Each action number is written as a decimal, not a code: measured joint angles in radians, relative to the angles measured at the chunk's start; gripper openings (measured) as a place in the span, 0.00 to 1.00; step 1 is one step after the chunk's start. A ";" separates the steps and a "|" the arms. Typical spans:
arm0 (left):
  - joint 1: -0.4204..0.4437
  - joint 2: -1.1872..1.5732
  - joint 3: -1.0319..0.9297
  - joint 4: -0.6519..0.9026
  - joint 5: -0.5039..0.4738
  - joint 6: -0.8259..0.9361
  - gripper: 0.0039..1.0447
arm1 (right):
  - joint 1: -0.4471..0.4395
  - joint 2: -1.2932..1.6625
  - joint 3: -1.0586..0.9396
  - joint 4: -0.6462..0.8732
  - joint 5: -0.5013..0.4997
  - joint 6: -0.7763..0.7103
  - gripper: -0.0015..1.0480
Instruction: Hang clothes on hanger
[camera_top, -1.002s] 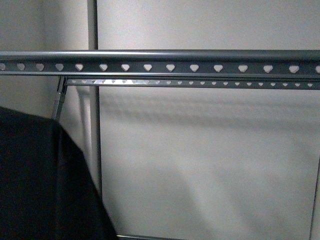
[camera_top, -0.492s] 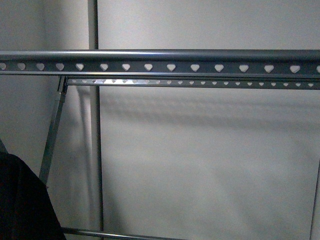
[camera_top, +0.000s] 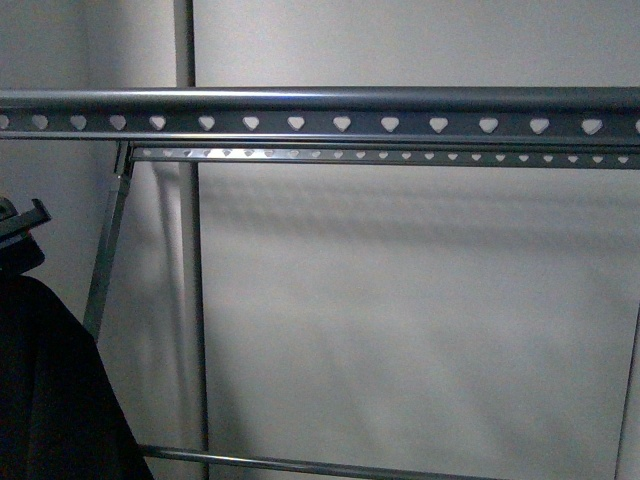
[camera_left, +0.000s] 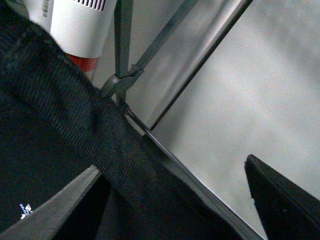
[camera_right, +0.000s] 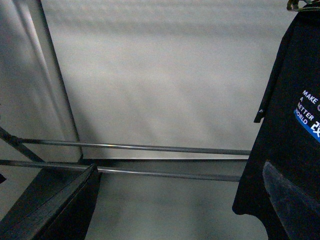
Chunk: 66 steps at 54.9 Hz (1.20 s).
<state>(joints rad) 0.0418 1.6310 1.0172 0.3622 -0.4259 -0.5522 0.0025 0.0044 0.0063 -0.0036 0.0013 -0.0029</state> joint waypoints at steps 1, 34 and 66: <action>0.000 0.002 0.003 -0.005 -0.004 0.000 0.64 | 0.000 0.000 0.000 0.000 0.000 0.000 0.93; 0.103 -0.319 -0.305 -0.229 0.329 -0.046 0.04 | 0.000 0.000 0.000 0.000 0.000 0.000 0.93; 0.230 -0.572 -0.164 -1.134 1.355 1.249 0.04 | 0.000 0.000 0.000 0.000 0.000 0.000 0.93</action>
<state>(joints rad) 0.2718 1.0588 0.8532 -0.7719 0.9287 0.6968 0.0025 0.0044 0.0063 -0.0036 0.0013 -0.0029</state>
